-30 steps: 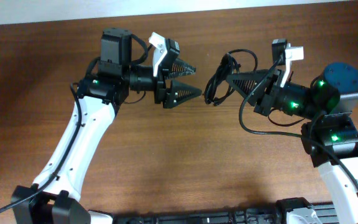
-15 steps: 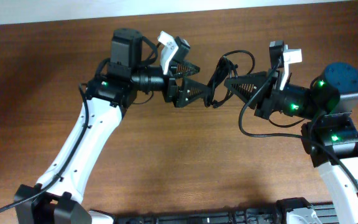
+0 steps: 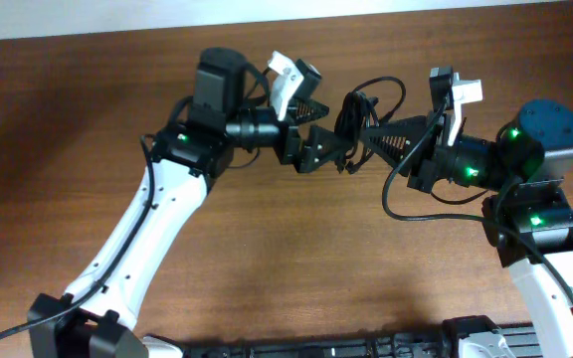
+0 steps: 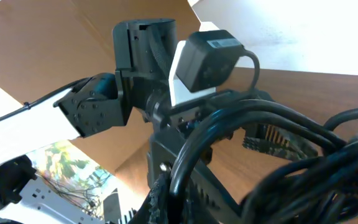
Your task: Untangle cables
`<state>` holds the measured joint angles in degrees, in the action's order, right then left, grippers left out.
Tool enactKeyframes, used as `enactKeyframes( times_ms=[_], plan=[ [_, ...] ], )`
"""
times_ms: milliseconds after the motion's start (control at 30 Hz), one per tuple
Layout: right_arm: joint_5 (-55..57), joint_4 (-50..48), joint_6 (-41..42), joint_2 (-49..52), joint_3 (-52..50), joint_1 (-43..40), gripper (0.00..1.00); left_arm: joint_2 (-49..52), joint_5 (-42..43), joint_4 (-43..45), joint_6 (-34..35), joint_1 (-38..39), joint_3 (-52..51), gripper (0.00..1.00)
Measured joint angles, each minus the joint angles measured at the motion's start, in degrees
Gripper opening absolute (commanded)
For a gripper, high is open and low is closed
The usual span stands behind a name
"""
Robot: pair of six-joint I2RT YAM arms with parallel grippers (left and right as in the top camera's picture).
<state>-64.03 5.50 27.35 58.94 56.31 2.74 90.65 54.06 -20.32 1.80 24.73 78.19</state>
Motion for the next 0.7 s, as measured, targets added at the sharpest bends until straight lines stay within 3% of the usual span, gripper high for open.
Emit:
enactKeyframes(
  times_ms=[167,433,567,700],
  plan=[
    [-0.20,-0.52,-0.20,0.00,0.00,0.00,0.04,0.00,-7.30,-0.59,0.24,2.40,0.00,0.90],
    [-0.59,-0.83,-0.28,0.00,0.00,0.00,0.04,0.00,-13.64,-2.75,0.44,2.64,0.02,0.93],
    [-0.59,-0.83,-0.33,0.00,0.00,0.00,0.04,0.00,-12.98,-2.78,0.48,2.82,0.02,0.71],
    [-0.61,-1.11,-0.26,0.00,0.00,0.00,0.04,0.00,-12.50,-2.62,-0.70,4.44,0.02,0.58]
  ],
)
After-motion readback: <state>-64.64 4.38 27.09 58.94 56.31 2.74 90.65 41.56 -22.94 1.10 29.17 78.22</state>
